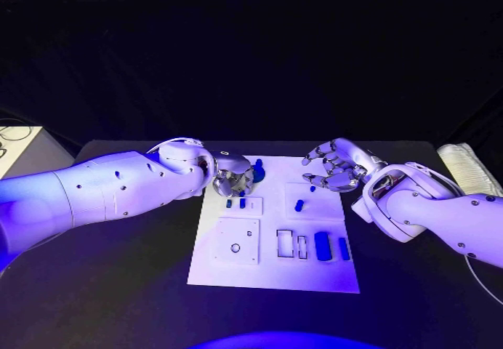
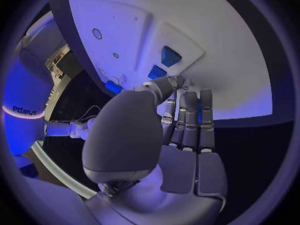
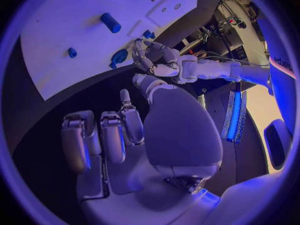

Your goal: Assemble the parts on the task board

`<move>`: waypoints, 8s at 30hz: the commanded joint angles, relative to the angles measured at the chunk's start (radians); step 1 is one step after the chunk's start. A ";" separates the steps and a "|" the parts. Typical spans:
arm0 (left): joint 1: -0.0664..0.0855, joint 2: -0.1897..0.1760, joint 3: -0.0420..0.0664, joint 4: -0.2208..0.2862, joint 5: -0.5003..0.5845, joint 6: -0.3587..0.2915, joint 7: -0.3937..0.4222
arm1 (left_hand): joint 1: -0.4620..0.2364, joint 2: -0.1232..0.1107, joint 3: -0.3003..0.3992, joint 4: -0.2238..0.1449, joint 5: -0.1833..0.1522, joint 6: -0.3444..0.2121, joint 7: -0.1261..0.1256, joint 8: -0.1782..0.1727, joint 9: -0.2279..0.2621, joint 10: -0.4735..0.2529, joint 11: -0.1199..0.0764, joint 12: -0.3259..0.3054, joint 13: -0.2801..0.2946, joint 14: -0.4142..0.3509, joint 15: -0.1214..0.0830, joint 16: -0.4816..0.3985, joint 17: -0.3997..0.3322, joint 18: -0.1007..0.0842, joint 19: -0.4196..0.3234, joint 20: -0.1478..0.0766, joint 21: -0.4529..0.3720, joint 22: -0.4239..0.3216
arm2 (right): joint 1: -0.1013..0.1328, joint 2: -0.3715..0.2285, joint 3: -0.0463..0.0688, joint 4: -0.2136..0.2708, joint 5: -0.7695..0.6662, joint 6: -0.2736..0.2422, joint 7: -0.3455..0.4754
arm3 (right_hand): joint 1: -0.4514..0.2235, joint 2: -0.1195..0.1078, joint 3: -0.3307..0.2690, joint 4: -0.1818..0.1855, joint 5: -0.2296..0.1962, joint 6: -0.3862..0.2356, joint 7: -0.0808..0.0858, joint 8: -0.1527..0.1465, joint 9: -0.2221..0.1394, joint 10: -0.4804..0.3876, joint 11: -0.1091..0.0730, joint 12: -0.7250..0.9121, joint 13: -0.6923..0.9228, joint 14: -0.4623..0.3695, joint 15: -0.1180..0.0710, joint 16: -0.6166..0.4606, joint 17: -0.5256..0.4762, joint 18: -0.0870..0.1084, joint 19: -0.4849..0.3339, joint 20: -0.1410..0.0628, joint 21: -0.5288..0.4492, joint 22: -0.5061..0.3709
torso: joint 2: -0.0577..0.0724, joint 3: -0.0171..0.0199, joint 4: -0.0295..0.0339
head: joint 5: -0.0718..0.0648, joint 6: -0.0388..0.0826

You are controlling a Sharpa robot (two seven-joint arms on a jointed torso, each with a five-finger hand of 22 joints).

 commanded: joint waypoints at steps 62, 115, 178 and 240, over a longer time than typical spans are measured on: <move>-0.002 0.053 -0.035 -0.037 -0.059 -0.082 -0.077 | -0.124 -0.014 -0.040 0.093 -0.176 -0.012 -0.003 -0.033 0.023 0.066 -0.010 0.167 -0.010 0.136 -0.009 0.247 -0.028 0.021 0.115 0.000 -0.062 -0.056 | -0.001 -0.004 0.000 0.013 -0.011 0.006 -0.001 | -0.004 0.002 0.005 0.004 -0.006 -0.005 0.001 0.004 -0.001 -0.004 0.000 -0.003 0.082 0.099 -0.008 -0.004 0.237 -0.009 0.095 -0.003 -0.005 0.251 | -0.001 0.0005 -0.0002 | -0.013 -0.004; -0.002 0.072 -0.035 -0.034 -0.086 -0.097 -0.161 | -0.053 -0.017 -0.013 0.197 -0.167 0.074 -0.004 -0.028 0.086 0.440 -0.035 -0.180 -0.168 0.292 -0.023 0.258 0.019 0.021 0.211 -0.017 -0.104 -0.081 | -0.001 -0.009 0.000 0.016 -0.012 0.010 -0.003 | -0.009 0.000 0.007 0.005 -0.003 -0.005 0.000 0.006 -0.001 0.000 -0.001 -0.001 0.082 0.099 -0.008 -0.005 0.236 -0.009 0.095 -0.003 -0.005 0.251 | -0.001 0.0005 0.0000 | -0.016 0.000; -0.127 -0.094 0.037 0.037 0.510 -0.452 0.100 | -0.127 -0.046 0.129 0.135 -0.155 0.074 0.011 -0.076 0.075 0.358 0.030 -0.296 -0.152 0.218 0.028 0.240 -0.085 0.019 0.183 0.019 -0.084 -0.047 | -0.001 -0.016 0.000 0.012 -0.012 0.010 -0.003 | -0.011 -0.001 0.009 0.005 -0.003 -0.004 0.000 0.008 -0.001 0.003 -0.002 0.001 0.083 0.098 -0.009 -0.005 0.235 -0.010 0.096 -0.004 -0.004 0.251 | 0.001 -0.0008 0.0006 | -0.015 0.002; -0.147 -0.082 0.042 0.016 0.388 -0.372 0.040 | -0.122 -0.020 0.119 0.103 -0.156 0.116 0.014 -0.069 0.077 0.319 0.023 -0.199 -0.096 0.226 0.027 0.267 -0.065 0.023 0.169 0.027 -0.065 -0.026 | -0.002 -0.021 0.000 0.014 -0.012 0.008 -0.004 | -0.013 -0.003 0.010 0.004 -0.001 -0.004 0.000 0.008 -0.002 0.003 -0.002 0.001 0.082 0.099 -0.009 -0.005 0.235 -0.010 0.096 -0.004 -0.004 0.252 | -0.001 0.0002 0.0009 | -0.017 -0.003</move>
